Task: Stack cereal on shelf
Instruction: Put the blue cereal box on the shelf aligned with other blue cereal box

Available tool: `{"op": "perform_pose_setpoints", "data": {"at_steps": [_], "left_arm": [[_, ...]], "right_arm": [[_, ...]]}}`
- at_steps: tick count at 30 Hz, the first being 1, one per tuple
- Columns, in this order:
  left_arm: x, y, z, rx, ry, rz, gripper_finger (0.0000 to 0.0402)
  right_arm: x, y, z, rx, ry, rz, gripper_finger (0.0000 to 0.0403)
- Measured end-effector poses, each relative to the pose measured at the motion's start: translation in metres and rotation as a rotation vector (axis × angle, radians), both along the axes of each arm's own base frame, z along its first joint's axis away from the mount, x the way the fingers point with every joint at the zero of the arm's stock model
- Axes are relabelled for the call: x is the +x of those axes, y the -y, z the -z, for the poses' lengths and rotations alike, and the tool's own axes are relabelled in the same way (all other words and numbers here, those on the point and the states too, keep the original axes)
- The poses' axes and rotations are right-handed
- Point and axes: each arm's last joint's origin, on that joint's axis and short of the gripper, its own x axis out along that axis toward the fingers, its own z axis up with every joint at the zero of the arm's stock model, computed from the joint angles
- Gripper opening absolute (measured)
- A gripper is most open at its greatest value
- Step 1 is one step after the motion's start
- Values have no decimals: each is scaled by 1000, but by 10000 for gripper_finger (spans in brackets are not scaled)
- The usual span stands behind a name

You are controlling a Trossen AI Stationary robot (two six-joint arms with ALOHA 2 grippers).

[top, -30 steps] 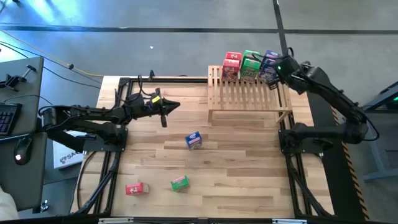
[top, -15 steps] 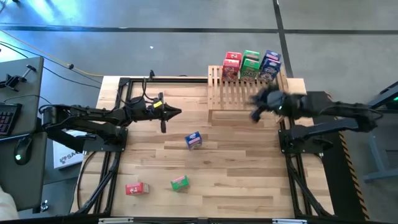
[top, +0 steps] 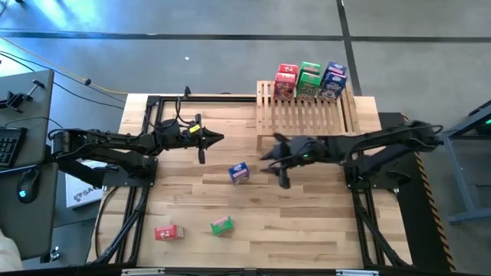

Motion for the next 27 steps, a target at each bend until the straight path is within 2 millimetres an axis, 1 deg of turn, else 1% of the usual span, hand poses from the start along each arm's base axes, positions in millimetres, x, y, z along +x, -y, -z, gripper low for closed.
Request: {"op": "perform_pose_setpoints", "data": {"at_steps": [2, 4, 6, 8, 13, 17, 22, 27], "left_arm": [[0, 0, 0, 1, -1, -10, 16], [0, -1, 0, 3, -5, -16, 16], [0, -1, 0, 14, -7, -25, 16], [0, -2, 0, 25, -9, -34, 16], [0, -2, 0, 29, -10, -39, 16], [0, -2, 1, 26, -15, -39, 16], [0, 0, 3, 4, -37, -33, 16], [0, 0, 3, 2, -33, -33, 16]], "right_arm": [[16, -2, 2, -10, -18, -35, 211], [32, -4, 2, -15, -28, -60, 242], [47, -5, 5, -24, -54, -83, 263], [61, -4, 9, -40, -97, -87, 275], [91, 4, 18, -73, -196, -73, 282], [108, 9, 28, -90, -298, -74, 282], [120, 8, 46, -115, -414, -109, 282], [124, 8, 57, -114, -449, -113, 268]]}}
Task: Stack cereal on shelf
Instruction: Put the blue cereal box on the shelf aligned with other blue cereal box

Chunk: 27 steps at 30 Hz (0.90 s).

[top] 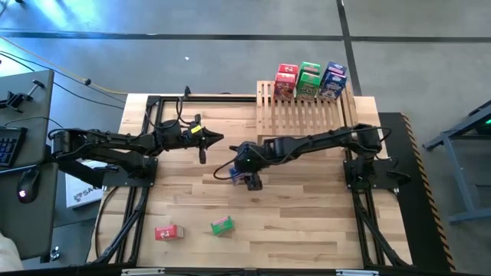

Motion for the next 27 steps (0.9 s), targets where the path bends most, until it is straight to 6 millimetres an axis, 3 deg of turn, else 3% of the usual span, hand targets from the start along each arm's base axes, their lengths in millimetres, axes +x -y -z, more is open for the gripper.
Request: {"op": "perform_pose_setpoints", "data": {"at_steps": [11, 14, 20, 27], "left_arm": [[0, 0, 1, -5, -5, 0, 16], [0, 0, 1, -5, -4, 0, 16], [0, 0, 1, -5, -5, 0, 16], [0, 0, 1, -6, -4, 0, 16]], "right_arm": [[1, 1, 1, 42, -3, -5, 148], [-2, 1, -5, 44, 6, -7, 134], [-33, 2, -61, 52, 86, 10, 145], [-107, 12, -134, 51, 128, 100, 145]]}}
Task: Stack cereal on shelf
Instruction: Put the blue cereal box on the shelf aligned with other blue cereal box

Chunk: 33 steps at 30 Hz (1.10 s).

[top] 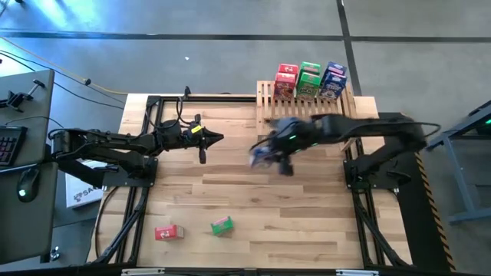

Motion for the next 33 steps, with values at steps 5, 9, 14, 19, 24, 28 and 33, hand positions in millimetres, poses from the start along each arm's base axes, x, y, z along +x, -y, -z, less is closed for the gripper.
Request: {"op": "perform_pose_setpoints", "data": {"at_steps": [5, 9, 14, 19, 24, 28, 33], "left_arm": [[0, 0, 0, 2, 0, 0, 16], [0, 0, 0, 2, 1, 0, 16], [0, 0, 0, 4, 0, 0, 16], [0, 0, -1, 16, 6, 2, 16], [0, 0, -1, 17, 5, 2, 16], [0, 0, -1, 17, 5, 1, 16], [0, 0, -1, 17, 5, 2, 16]], "right_arm": [[-65, 9, -44, 15, 78, 111, 145], [-116, 16, -61, -57, 83, 223, 145], [-167, 25, -72, -84, 28, 369, 145], [-190, 33, -80, -114, -52, 463, 145], [-189, 49, -73, -202, -157, 479, 145], [-191, 68, -64, -281, -234, 504, 145], [-192, 89, -60, -268, -215, 505, 145]]}}
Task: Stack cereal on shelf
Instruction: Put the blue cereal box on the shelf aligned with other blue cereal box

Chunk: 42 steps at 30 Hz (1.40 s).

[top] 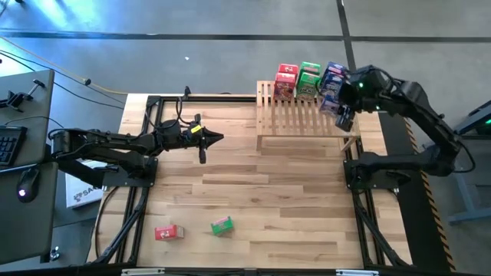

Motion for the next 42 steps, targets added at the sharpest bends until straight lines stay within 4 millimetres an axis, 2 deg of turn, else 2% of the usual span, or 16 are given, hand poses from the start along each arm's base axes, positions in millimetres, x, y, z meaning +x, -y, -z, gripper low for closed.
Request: {"op": "perform_pose_setpoints", "data": {"at_steps": [9, 14, 17, 24, 28, 33, 37, 42], "left_arm": [[0, 0, 0, 0, 0, 0, 16], [0, 0, 0, 0, 0, 0, 16], [0, 0, 0, 0, 0, 0, 16], [0, 0, 0, 0, 0, 0, 16], [0, 0, 0, 0, 0, 0, 16], [0, 0, 0, -1, 0, 0, 16], [0, 0, 0, 0, 0, 0, 16], [0, 0, 0, 0, 0, 0, 16]], "right_arm": [[9, 42, 15, 81, -37, 15, 145], [12, 57, 22, 89, -90, 92, 146], [13, 60, 23, 94, -94, 113, 156], [14, 62, 22, 69, -93, 151, 202], [13, 62, 19, 17, -92, 173, 213], [6, 56, 10, -52, -44, 174, 213], [0, 42, -5, -98, 2, 179, 209], [-3, 20, -14, -64, 63, 223, 164]]}}
